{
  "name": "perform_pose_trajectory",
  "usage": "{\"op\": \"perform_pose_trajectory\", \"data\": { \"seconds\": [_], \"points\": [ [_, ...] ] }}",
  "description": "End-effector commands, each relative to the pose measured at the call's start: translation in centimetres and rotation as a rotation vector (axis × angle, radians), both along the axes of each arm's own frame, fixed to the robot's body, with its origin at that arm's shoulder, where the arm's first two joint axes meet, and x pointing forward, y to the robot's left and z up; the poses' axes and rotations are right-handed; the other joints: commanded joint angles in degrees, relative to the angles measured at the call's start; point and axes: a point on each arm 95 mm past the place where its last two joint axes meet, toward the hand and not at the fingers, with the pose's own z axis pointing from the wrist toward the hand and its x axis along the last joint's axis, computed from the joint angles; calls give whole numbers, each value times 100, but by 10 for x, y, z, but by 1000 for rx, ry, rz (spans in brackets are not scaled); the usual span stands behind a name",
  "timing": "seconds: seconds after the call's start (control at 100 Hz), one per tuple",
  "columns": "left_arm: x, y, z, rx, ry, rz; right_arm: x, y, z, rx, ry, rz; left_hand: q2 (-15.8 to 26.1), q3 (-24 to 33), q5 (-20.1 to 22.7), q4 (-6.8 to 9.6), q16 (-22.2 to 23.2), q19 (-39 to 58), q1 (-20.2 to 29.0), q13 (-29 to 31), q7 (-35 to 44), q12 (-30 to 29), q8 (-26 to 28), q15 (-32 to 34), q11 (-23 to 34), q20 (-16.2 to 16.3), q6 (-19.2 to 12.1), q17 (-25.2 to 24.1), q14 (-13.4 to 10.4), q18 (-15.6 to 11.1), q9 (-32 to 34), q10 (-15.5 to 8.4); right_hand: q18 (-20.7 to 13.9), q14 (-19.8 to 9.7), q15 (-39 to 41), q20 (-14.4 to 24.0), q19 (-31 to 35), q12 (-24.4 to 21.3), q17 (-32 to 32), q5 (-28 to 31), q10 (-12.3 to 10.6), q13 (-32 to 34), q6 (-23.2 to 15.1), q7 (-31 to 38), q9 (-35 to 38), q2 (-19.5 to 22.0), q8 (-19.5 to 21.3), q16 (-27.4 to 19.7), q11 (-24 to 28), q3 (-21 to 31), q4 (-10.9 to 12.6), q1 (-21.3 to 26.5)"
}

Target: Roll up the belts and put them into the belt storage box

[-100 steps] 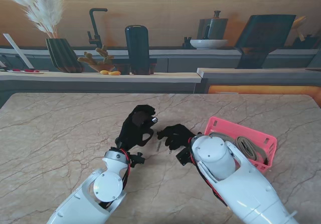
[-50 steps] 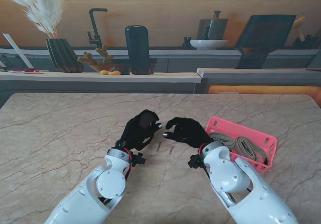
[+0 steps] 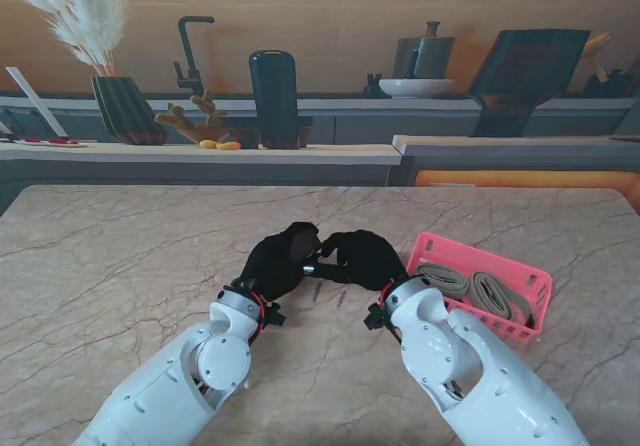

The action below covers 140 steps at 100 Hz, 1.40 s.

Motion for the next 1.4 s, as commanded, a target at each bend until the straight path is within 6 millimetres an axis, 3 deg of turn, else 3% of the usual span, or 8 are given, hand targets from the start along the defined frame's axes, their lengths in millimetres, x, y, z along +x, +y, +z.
{"op": "perform_pose_trajectory", "data": {
  "seconds": [0.0, 0.51, 0.72, 0.81, 0.89, 1.01, 1.19, 1.39],
  "points": [
    [3, 3, -1, 28, 6, 1, 2, 10, 4, 9, -30, -1, 265, 452, -215, 239, -18, 306, 172, 305, -286, 163, -83, 481, 714, 140, 113, 14, -219, 218, 355, 102, 155, 60, 262, 109, 259, 65, 122, 271, 204, 329, -37, 182, 272, 286, 141, 107, 175, 32, 18, -263],
    [8, 6, -5, 198, -61, -17, 22, 35, -2, -87, 7, -34, 247, 397, -133, 151, -175, 349, 333, 305, -567, 94, -213, 535, 703, 268, 310, -23, -53, 477, 357, 240, 244, 255, 996, -162, 840, 109, 458, 1158, 279, 1354, -186, 778, 1280, 875, 335, 75, 641, -368, -1, 31],
    [7, 6, -5, 192, -64, -18, 26, 42, -7, -54, 64, -17, 256, 386, -112, 121, -204, 336, 314, 288, -583, 83, -220, 526, 690, 283, 285, -26, -57, 468, 356, 209, 131, 110, 979, -339, 827, 57, 276, 1066, 123, 1229, -384, 811, 1213, 891, 277, 14, 610, -964, 182, 1424],
    [6, 6, -4, 177, -62, -17, 24, 43, -8, -26, 98, -6, 259, 378, -123, 105, -217, 324, 301, 277, -578, 80, -216, 512, 683, 285, 261, -36, -67, 456, 345, 200, 98, 5, 736, -314, 666, -9, 122, 907, 18, 1026, -472, 710, 1063, 752, 200, 0, 422, -187, 233, 1970],
    [5, 6, -3, 161, -56, -16, 23, 41, -9, -7, 127, 7, 240, 369, -110, 90, -225, 313, 288, 279, -563, 75, -208, 507, 674, 284, 257, -36, -76, 436, 349, 171, 54, -158, 476, -278, 480, -52, 42, 535, -128, 859, -600, 1094, 895, 417, -533, -2, 241, 849, -263, 1941],
    [4, 5, -3, 125, -38, -16, 20, 38, -9, 68, 186, 7, 241, 355, -99, 50, -241, 286, 253, 271, -534, 68, -193, 486, 654, 272, 206, -32, -128, 371, 340, 110, 16, -221, 312, -260, 370, -125, 7, 27, -223, 802, -792, 2258, 910, 286, -1491, -25, 73, 810, -537, 2822],
    [-1, 2, -1, 20, 9, -19, 19, 29, -10, 147, 255, -14, 175, 281, -111, -112, -287, 187, 120, 187, -452, 43, -147, 322, 542, 198, 37, -52, -204, 181, 282, -69, -74, -286, 224, -271, 324, -161, 101, 75, -304, 919, -942, 2612, 1053, 265, -1702, -71, 12, 860, -645, 3664],
    [-3, 3, 0, -19, 15, -45, 19, 14, -7, 206, 298, -42, -106, -210, -741, -453, -281, -1113, -558, -1501, -967, -641, -406, -1339, -1856, -84, -430, -1423, 179, 19, -1679, 339, -298, -304, 412, -159, 471, -45, 255, 106, -297, 944, -1059, 2765, 1052, 215, -1572, 26, 194, 1121, -745, 3682]
  ]
}}
